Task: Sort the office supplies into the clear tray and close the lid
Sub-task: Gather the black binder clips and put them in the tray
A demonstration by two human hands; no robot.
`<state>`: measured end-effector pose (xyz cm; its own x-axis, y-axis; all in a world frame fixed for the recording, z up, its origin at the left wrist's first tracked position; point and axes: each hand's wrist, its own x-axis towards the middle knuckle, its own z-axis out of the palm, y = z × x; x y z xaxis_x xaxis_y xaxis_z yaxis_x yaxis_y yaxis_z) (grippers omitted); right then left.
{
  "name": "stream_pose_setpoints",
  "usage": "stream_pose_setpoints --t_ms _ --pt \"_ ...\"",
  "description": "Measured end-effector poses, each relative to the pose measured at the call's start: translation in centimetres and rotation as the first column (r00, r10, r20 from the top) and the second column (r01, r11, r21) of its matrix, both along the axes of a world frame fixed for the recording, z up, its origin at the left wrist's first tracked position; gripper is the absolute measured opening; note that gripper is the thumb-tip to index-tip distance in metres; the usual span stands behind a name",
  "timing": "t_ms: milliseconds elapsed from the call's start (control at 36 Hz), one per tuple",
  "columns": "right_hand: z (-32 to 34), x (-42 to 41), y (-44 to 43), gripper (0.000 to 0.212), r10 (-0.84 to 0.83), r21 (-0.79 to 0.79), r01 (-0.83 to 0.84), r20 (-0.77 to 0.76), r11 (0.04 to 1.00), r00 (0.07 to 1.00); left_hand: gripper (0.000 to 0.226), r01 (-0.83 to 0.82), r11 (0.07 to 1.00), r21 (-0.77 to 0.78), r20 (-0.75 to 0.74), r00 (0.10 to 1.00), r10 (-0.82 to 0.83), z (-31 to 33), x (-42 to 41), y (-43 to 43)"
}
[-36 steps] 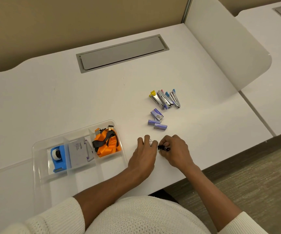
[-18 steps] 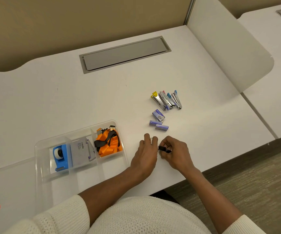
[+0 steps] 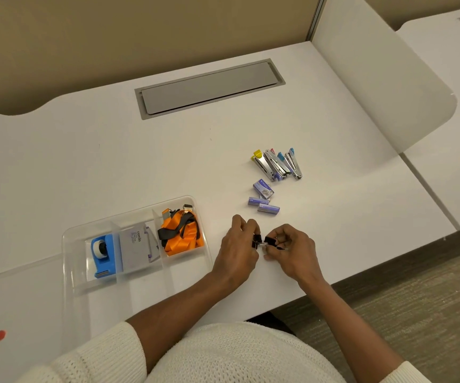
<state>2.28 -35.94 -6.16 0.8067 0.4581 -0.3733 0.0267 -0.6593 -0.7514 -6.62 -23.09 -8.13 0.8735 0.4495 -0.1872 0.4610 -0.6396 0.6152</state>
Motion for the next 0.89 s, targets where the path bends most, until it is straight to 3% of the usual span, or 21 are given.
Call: stream_pose_setpoints --t_ms 222,556,889 --pt "0.4 -0.4 0.3 0.025 -0.061 0.091 0.067 -0.068 0.994 0.996 0.044 0.007 0.997 -0.076 0.043 0.999 -0.004 1.1 -0.2 0.2" --pt "1.8 0.0 0.9 0.025 -0.051 0.182 0.060 -0.054 0.982 0.997 0.044 -0.109 0.972 -0.209 0.098 0.986 0.132 2.9 -0.5 1.0" --pt "7.4 -2.5 6.2 0.024 0.167 0.341 -0.132 -0.073 0.931 0.983 0.037 -0.251 0.941 -0.228 0.240 0.922 0.304 10.0 -6.3 4.7"
